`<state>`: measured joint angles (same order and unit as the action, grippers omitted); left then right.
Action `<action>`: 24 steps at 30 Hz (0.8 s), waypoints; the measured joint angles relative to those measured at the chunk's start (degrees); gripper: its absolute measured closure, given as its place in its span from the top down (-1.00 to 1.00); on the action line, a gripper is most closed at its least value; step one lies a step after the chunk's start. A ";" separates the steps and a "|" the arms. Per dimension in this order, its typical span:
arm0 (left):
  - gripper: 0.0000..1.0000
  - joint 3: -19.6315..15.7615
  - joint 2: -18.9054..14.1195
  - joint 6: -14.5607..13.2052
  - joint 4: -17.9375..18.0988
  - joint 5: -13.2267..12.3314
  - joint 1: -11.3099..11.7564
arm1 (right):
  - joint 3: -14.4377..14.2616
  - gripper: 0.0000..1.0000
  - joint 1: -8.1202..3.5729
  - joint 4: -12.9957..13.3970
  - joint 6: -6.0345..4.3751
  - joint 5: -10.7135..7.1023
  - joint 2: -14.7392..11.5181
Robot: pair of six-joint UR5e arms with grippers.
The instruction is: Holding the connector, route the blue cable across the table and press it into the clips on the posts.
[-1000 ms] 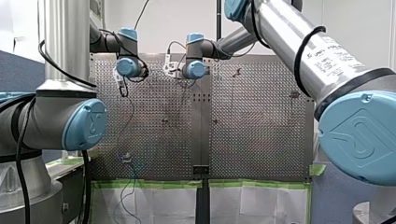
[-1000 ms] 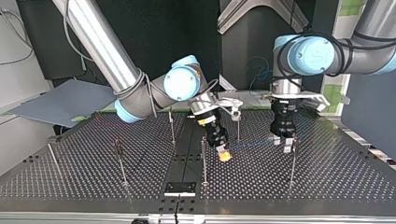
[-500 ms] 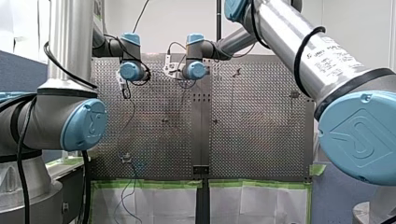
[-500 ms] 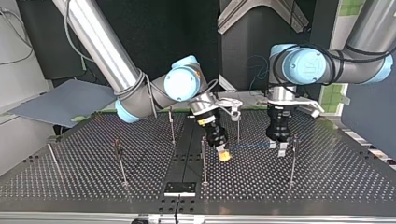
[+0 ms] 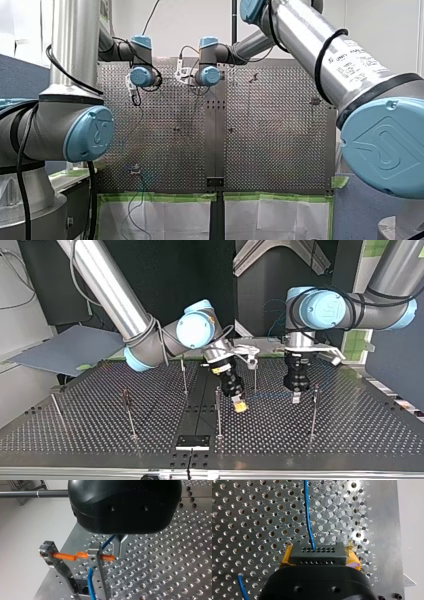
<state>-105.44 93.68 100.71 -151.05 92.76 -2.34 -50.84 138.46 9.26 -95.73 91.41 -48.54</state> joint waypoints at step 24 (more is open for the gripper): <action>-1.00 -7.90 0.02 -0.54 2.36 4.60 -1.87 | -6.41 -1.00 0.49 -0.43 0.18 0.21 0.14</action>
<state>-113.34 93.70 100.17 -148.69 97.36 -4.21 -57.25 138.94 8.82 -95.55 91.63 -48.40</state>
